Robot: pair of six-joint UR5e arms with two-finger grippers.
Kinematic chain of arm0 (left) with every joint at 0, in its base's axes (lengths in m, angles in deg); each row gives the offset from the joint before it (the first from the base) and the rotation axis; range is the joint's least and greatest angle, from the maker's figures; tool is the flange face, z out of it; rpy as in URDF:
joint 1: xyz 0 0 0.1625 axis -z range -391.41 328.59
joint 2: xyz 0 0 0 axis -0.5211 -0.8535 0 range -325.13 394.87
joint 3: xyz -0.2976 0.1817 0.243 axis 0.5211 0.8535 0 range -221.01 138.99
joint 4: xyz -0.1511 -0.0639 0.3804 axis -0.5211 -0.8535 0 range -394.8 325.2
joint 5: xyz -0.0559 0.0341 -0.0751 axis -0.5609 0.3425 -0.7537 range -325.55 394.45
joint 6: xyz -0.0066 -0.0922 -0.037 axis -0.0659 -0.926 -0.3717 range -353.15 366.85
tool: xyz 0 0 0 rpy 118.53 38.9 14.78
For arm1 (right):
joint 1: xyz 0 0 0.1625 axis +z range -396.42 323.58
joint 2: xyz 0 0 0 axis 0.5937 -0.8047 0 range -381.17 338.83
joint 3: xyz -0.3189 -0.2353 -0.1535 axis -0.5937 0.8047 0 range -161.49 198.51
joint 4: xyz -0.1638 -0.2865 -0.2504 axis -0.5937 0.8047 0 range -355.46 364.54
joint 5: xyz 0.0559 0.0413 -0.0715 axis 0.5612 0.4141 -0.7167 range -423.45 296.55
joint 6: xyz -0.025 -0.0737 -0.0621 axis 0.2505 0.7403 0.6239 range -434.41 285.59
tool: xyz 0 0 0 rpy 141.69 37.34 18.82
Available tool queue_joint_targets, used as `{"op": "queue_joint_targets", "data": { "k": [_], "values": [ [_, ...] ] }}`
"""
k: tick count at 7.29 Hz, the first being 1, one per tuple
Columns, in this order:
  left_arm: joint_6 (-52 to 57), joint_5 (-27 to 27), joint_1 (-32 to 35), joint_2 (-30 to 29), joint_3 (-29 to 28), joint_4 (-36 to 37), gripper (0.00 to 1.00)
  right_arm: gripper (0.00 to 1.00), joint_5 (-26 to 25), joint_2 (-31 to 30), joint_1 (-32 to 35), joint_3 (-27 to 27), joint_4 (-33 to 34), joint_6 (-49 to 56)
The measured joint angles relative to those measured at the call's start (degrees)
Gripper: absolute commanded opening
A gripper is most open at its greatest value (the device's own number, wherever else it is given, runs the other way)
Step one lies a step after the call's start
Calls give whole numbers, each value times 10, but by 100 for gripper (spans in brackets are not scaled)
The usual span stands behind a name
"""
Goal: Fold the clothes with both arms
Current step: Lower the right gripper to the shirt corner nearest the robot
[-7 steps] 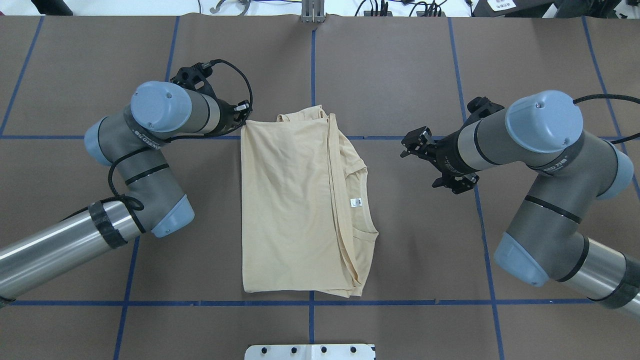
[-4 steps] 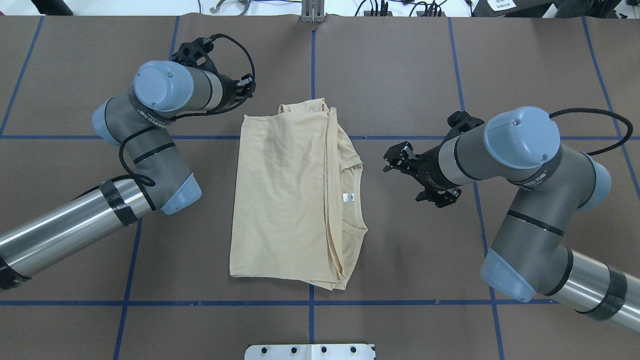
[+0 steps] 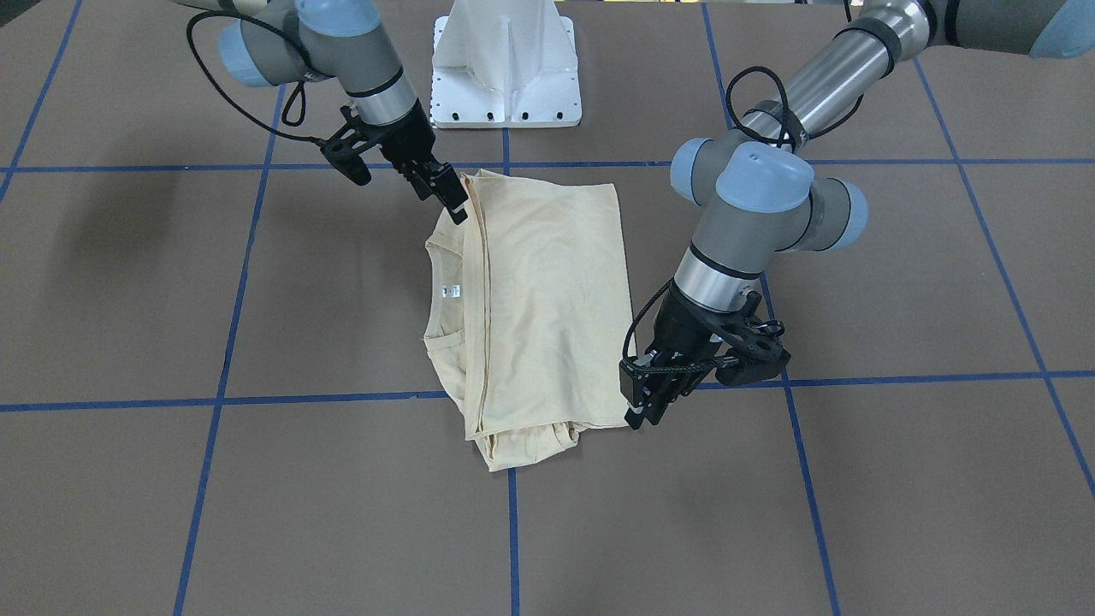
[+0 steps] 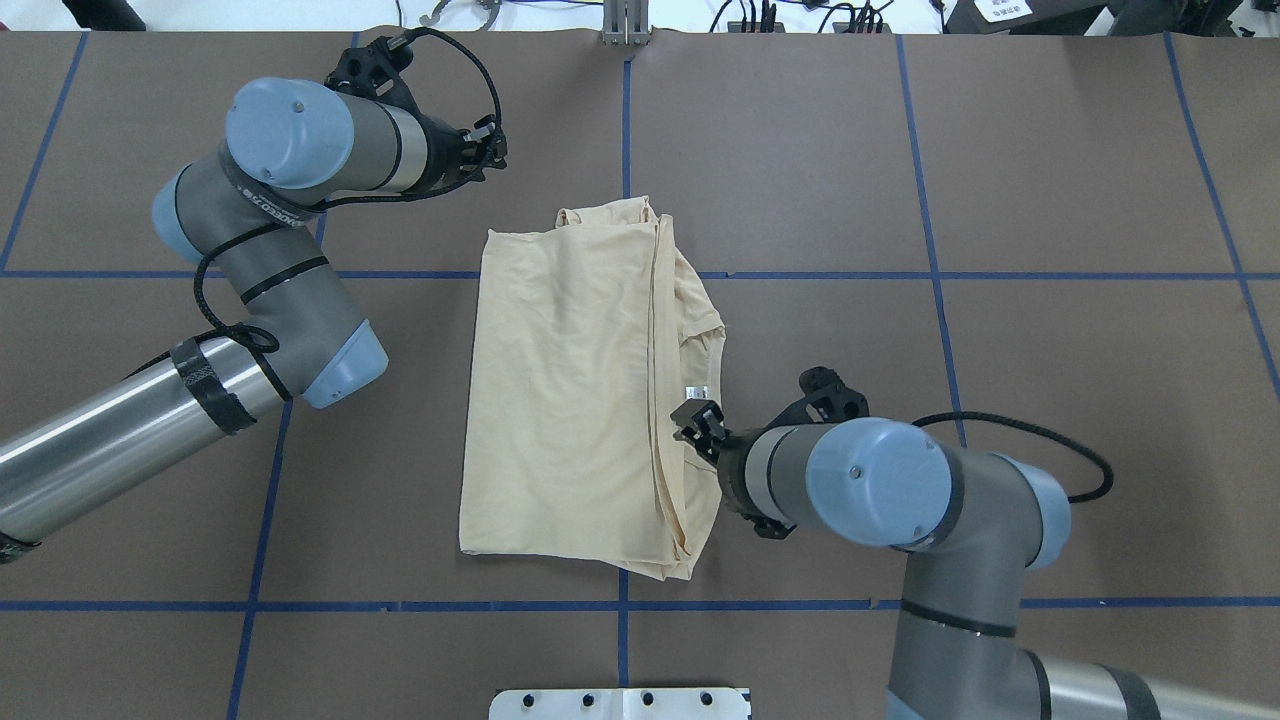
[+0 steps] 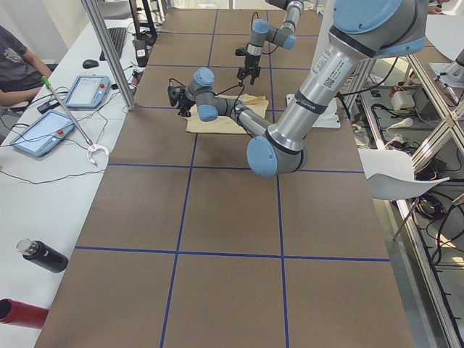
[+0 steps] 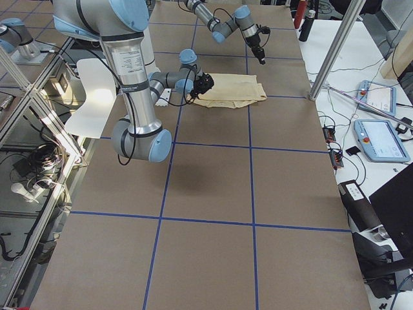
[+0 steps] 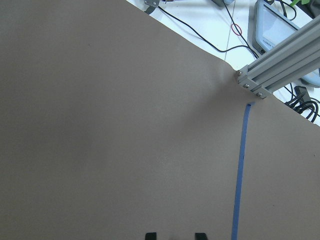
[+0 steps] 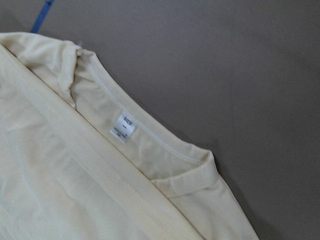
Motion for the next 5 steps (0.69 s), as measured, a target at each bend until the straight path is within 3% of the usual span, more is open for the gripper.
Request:
{"op": "queue_joint_targets", "data": {
  "k": [2,4,5],
  "values": [
    [0,-1,1,8,13,0,38,98,-50,12,-55,2,21,-57],
    [-1,-1,1,12,18,0,38,98,-62,12,-74,12,25,-67],
    [-2,0,1,13,19,0,38,93,-64,12,-77,21,25,-67]
  ]
}}
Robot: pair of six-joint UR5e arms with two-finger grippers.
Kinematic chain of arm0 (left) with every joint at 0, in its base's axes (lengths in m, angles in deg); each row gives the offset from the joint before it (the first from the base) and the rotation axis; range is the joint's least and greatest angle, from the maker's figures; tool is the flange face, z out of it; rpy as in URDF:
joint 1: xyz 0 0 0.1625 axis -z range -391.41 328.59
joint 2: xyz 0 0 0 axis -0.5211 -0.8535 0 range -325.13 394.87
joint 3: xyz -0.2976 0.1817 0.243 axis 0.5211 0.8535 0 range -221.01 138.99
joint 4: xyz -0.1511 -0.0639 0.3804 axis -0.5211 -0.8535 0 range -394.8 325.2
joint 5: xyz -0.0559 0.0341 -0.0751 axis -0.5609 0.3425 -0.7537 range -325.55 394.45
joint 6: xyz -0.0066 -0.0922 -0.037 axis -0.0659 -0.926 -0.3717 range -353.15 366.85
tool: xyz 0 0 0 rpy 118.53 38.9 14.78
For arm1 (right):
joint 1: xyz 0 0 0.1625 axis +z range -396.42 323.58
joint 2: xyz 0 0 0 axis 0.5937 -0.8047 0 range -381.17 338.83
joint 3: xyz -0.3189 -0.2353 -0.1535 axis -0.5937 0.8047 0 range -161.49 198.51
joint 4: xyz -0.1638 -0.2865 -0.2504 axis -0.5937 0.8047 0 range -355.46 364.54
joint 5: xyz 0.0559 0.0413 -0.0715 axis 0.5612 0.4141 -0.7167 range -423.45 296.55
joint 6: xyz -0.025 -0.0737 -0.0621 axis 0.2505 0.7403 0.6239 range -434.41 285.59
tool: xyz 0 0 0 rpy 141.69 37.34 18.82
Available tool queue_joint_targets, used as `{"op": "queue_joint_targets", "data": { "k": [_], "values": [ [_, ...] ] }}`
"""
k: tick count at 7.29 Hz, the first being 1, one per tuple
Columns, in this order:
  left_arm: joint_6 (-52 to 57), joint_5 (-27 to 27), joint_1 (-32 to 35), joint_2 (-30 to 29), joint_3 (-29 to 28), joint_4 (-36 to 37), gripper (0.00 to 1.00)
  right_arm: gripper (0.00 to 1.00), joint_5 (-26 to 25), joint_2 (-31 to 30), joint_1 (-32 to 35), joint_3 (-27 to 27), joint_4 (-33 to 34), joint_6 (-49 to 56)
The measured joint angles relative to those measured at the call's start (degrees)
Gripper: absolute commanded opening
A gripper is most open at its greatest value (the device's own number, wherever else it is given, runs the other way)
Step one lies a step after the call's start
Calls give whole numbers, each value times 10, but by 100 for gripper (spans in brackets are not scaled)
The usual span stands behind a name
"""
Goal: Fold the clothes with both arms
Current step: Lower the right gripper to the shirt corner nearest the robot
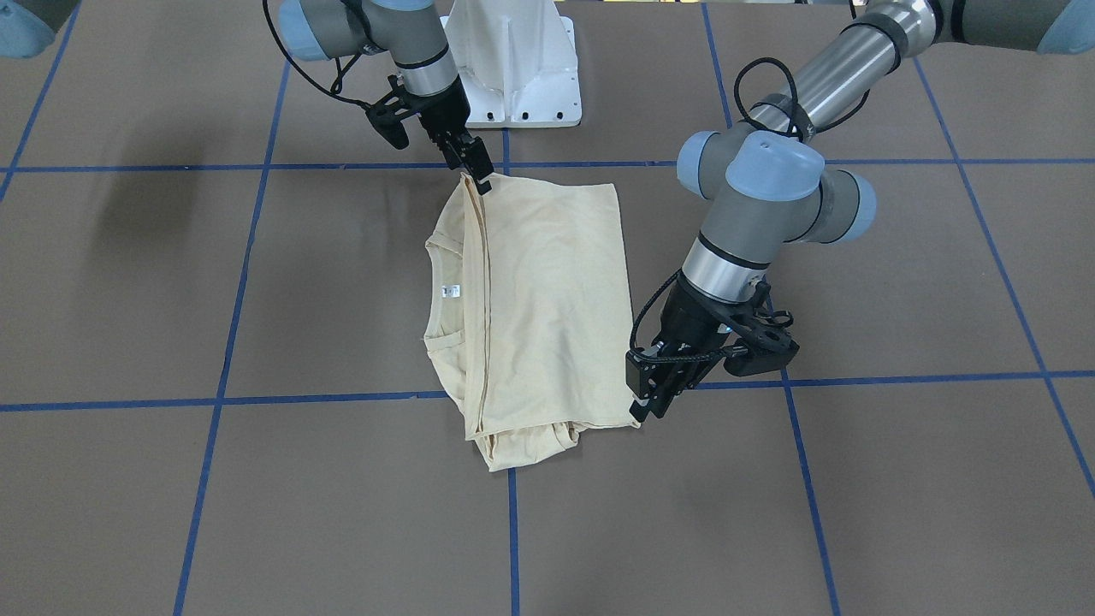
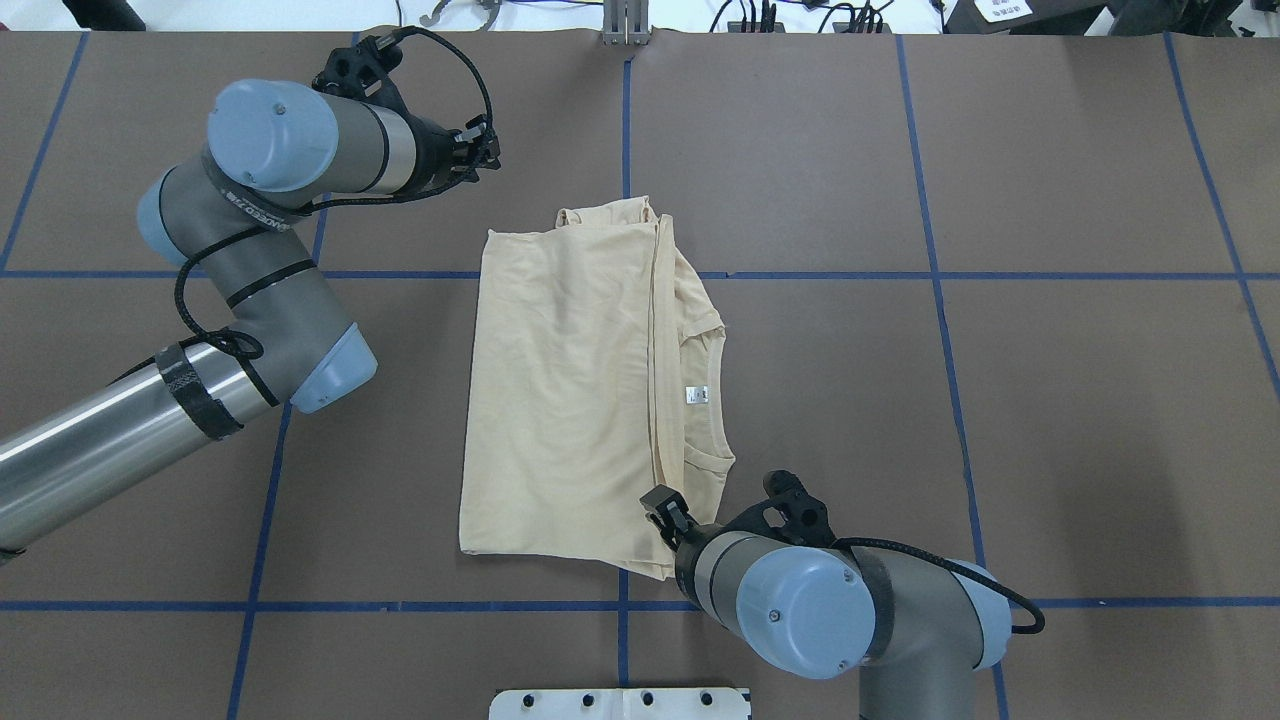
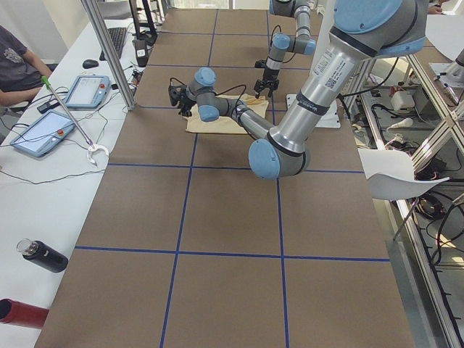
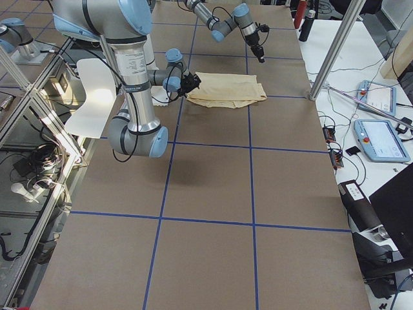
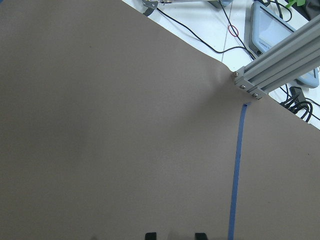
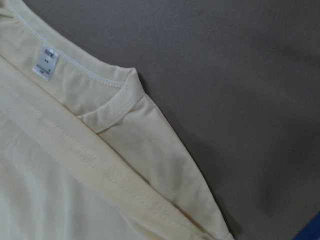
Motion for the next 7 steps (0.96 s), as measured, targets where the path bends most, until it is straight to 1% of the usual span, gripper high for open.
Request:
{"op": "queue_joint_targets", "data": {
  "k": [3,4,5,7],
  "values": [
    [-2,1,0,1,4,0,38,78,-2,0,-2,12,1,-1],
    [-2,2,0,1,5,0,38,51,-2,0,-2,13,1,-1],
    [-2,2,0,1,5,0,38,1,-2,0,-2,13,1,-2],
    [-2,2,0,6,10,0,38,0,-2,0,-2,12,1,-15]
  ]
}}
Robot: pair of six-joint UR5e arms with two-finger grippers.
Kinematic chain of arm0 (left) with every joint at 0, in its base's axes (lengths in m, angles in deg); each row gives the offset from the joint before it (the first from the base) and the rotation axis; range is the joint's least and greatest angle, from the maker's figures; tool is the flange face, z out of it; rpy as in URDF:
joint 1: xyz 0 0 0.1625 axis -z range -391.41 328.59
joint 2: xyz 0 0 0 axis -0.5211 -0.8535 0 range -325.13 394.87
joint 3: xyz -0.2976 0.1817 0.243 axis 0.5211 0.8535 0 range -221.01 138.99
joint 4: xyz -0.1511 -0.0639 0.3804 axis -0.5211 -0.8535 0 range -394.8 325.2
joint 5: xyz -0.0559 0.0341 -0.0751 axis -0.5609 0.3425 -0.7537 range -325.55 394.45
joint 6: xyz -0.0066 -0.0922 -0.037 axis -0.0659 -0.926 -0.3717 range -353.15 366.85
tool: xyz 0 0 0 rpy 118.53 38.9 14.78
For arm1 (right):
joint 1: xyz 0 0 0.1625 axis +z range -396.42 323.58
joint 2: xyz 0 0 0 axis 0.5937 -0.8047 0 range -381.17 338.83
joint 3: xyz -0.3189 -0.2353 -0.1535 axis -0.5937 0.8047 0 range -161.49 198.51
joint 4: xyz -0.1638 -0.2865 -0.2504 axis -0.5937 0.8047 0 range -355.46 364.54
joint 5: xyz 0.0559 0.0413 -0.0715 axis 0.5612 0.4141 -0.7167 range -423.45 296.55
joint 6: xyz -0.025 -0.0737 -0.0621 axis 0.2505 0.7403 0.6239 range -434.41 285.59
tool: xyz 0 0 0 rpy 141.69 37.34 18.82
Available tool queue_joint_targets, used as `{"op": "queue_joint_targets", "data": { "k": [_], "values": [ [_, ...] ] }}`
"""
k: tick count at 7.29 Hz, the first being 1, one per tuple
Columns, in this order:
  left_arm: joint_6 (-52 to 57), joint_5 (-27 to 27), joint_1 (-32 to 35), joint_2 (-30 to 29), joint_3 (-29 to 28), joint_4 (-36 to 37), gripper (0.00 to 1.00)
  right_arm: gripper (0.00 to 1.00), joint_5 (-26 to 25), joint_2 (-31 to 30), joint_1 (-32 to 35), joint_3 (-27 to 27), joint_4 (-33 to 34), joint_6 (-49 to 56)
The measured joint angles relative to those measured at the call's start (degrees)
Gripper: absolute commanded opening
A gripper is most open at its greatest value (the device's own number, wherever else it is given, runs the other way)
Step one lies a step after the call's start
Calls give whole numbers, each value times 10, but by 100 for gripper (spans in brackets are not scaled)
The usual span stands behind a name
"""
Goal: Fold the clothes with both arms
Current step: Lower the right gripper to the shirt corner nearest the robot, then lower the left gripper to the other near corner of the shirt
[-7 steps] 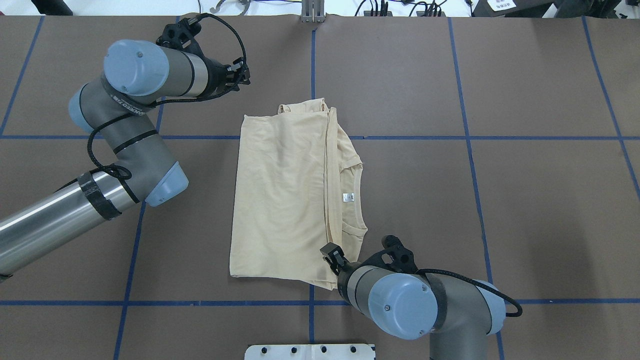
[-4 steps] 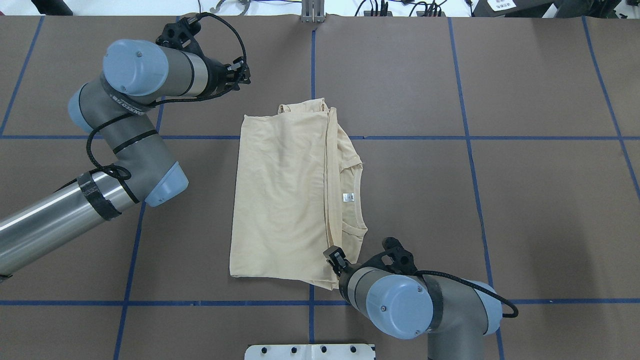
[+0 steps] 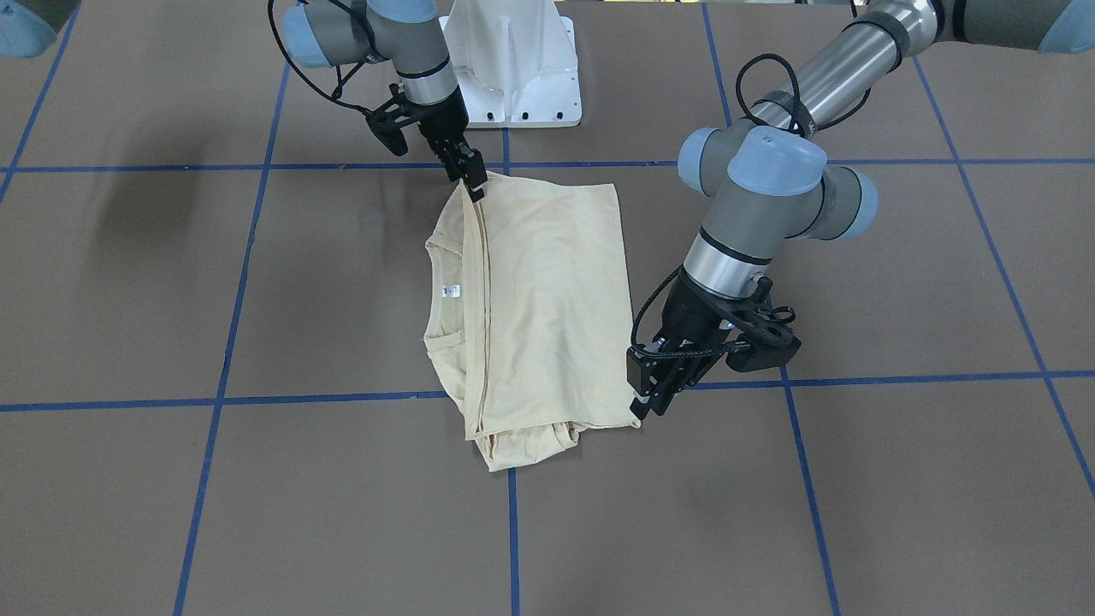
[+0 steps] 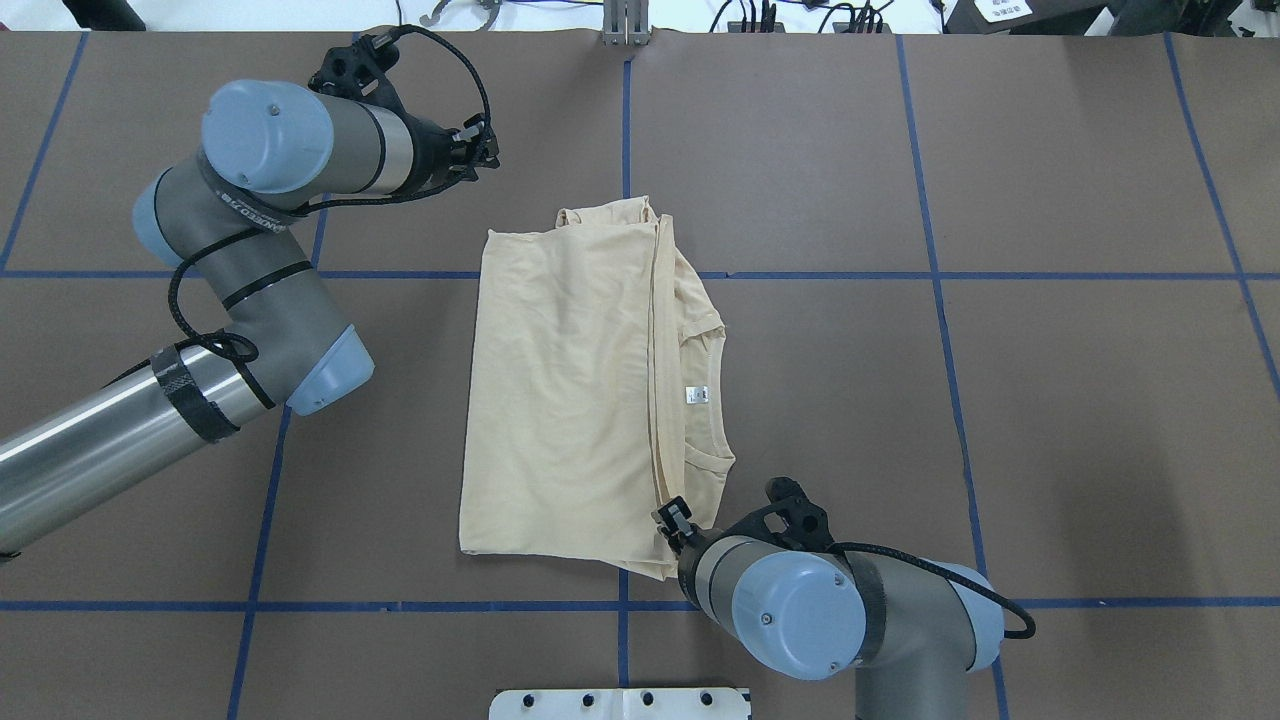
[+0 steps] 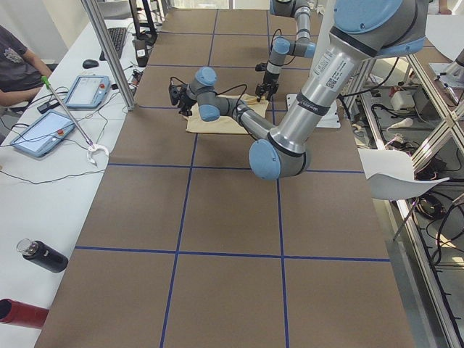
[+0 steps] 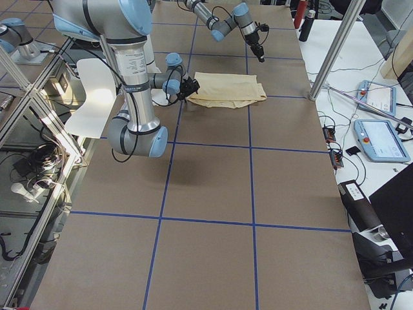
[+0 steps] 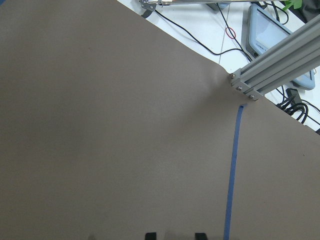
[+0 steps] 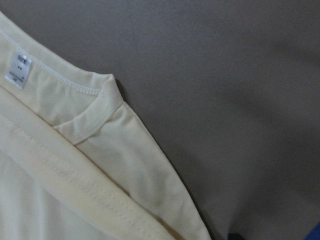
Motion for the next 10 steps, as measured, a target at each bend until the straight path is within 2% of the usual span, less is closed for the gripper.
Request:
{"op": "queue_joint_targets", "data": {
  "k": [5,6,8,10],
  "values": [
    [-2,-1,0,6,13,0,38,0,7,-4,7,-21,0,4],
    [-13,-2,-3,16,39,7,38,0,8,-5,10,-24,0,4],
    [-70,7,-45,87,154,44,39,0,8,-9,11,-32,0,4],
    [-168,70,-144,179,247,56,40,0,8,-19,12,-43,0,3]
  ]
}}
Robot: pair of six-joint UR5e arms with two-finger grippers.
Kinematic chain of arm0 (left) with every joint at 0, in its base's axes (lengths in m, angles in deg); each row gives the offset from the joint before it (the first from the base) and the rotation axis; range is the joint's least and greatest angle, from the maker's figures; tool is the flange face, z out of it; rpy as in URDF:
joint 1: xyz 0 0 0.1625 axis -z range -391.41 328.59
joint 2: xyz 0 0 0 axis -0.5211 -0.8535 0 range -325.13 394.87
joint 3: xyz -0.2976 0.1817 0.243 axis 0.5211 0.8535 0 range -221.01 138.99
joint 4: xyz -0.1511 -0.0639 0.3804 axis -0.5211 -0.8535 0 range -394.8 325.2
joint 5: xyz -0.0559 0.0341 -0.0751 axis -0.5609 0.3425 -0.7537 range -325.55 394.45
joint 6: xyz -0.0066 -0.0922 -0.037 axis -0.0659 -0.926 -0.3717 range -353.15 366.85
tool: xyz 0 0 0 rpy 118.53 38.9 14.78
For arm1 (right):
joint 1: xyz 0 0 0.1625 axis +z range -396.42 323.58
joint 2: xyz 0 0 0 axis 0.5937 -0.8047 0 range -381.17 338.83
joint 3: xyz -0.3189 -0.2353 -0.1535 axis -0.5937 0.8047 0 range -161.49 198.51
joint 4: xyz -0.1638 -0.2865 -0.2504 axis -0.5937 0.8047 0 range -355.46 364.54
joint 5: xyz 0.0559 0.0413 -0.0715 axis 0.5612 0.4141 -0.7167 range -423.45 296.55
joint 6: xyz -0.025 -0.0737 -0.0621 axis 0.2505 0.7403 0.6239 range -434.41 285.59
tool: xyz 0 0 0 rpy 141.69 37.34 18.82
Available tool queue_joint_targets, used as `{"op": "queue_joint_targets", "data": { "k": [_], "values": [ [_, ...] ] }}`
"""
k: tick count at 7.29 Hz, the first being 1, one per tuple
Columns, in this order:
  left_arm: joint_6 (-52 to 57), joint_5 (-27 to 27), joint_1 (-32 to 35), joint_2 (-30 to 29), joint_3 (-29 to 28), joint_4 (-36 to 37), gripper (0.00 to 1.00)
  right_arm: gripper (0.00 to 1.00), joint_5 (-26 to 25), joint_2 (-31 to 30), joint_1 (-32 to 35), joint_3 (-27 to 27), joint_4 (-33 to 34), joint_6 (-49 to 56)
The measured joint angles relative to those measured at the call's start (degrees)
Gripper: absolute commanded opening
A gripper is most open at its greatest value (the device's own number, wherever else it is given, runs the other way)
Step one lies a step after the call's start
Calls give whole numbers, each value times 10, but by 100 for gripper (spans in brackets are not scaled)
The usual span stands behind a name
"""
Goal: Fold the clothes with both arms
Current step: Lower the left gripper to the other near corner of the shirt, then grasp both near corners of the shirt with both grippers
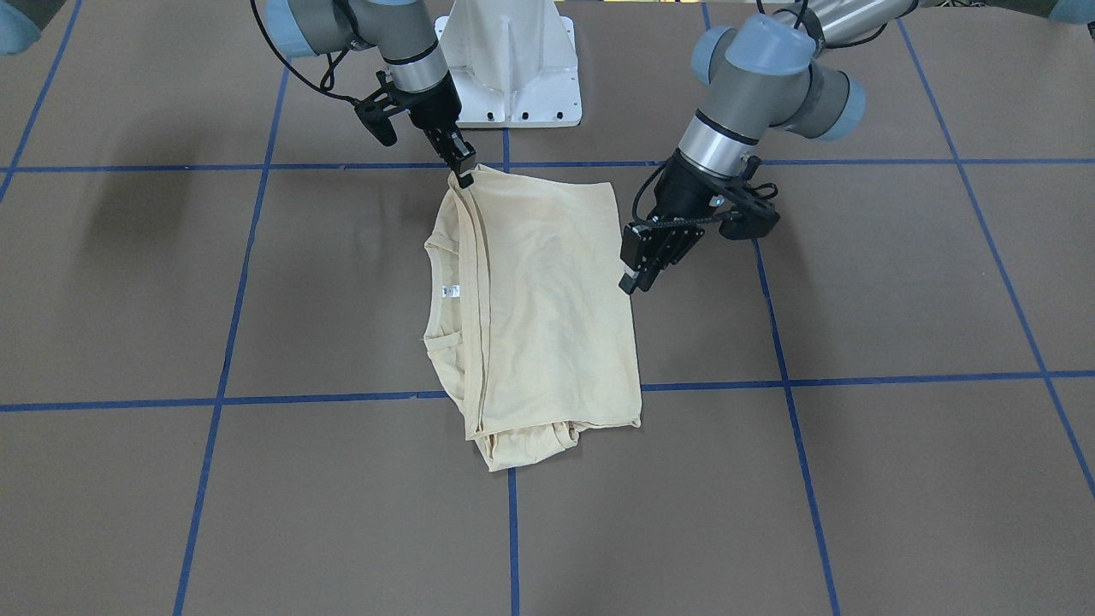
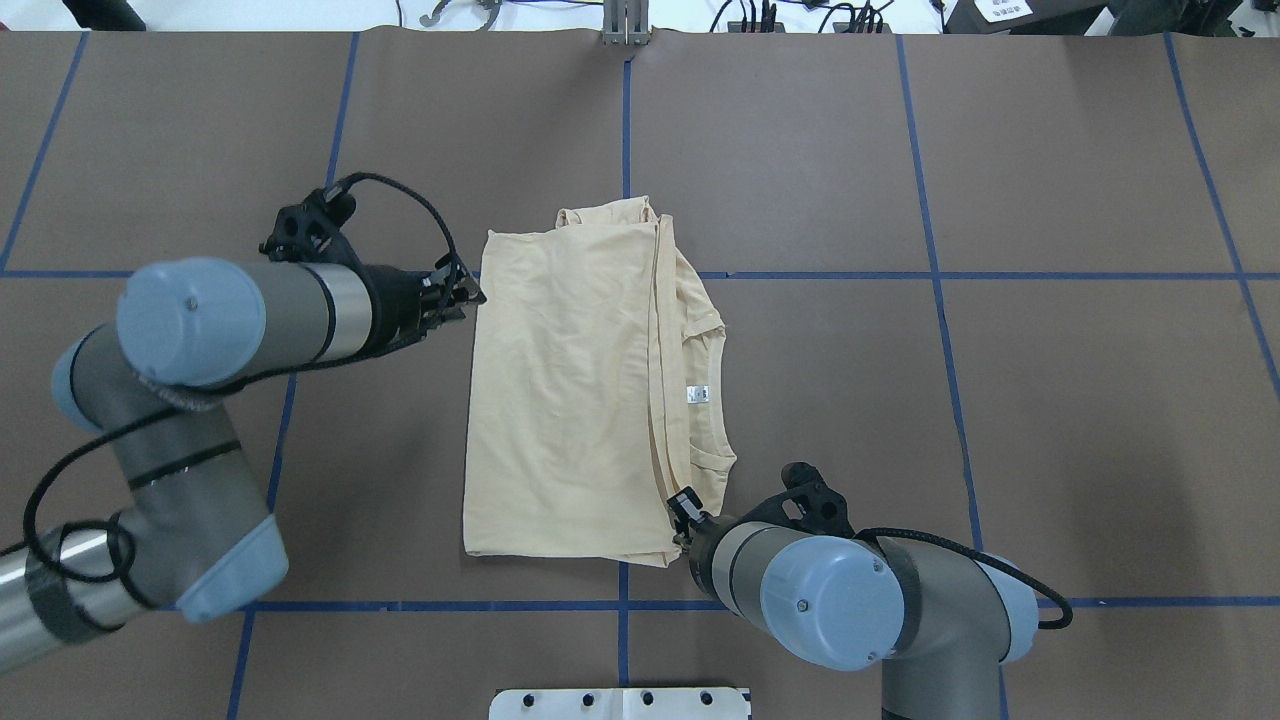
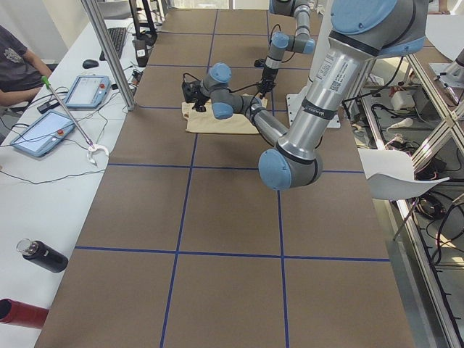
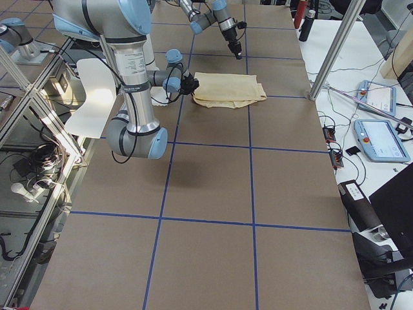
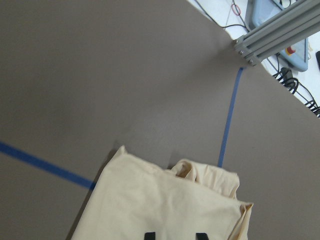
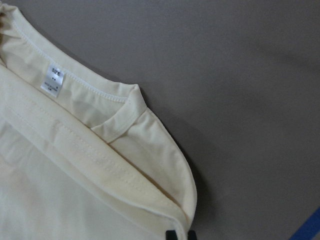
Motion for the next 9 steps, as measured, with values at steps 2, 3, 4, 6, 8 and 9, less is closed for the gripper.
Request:
{"op": "queue_joint_targets", "data": {
  "k": [2,3,4,6,8,9],
  "values": [
    [-106,58,-100,51,37,11,43,0,0,-5,0,-4,0,0],
    [-144,72,-135,59,45,31,44,0,0,-6,1,-8,0,0],
    [-173,78,-159,62,51,54,44,0,0,-7,1,-11,0,0],
    [-202,81,-185,63,57,76,44,0,0,-8,1,-12,0,0],
    [-210,79,-197,64,65,95,44,0,-1,-8,0,-12,0,0],
    [-213,78,-201,64,68,103,44,0,-1,-8,0,-13,0,0]
  ]
}}
